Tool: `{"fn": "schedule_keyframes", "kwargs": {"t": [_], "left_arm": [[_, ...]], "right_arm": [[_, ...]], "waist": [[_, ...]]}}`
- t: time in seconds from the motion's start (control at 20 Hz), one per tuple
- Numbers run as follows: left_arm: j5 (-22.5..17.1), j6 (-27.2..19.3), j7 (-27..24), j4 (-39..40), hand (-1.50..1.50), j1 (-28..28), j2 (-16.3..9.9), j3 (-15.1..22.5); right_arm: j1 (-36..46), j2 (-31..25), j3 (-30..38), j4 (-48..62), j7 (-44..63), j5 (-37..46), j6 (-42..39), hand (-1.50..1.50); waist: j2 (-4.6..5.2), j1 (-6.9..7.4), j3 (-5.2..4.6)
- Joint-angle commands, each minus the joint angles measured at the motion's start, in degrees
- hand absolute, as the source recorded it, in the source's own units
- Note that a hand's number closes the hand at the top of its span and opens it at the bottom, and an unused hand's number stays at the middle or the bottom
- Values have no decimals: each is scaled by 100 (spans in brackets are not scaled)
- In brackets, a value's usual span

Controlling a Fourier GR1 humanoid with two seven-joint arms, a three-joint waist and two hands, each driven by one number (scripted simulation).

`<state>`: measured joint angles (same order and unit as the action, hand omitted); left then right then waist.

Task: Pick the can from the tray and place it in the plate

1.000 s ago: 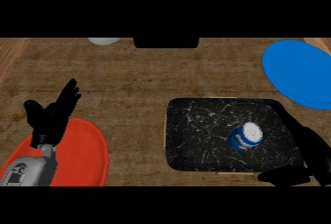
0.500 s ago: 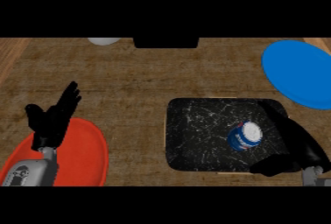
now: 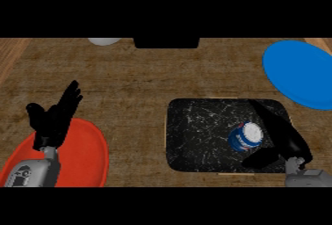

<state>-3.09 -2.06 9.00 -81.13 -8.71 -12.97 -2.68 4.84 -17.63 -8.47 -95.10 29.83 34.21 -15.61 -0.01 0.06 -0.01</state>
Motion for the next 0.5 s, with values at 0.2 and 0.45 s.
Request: {"fn": "schedule_keyframes", "kwargs": {"t": [0.2, 0.45], "left_arm": [[-5, 194, 73, 64, 0, -99, -67, -177], [90, 144, 236, 37, 0, -340, 35, -235]], "right_arm": [[407, 151, -247, 551, -311, 69, -649, 150], [251, 376, -207, 413, -620, 311, -448, 150]], "waist": [[4, 12, 1], [1, -6, 1]]}}
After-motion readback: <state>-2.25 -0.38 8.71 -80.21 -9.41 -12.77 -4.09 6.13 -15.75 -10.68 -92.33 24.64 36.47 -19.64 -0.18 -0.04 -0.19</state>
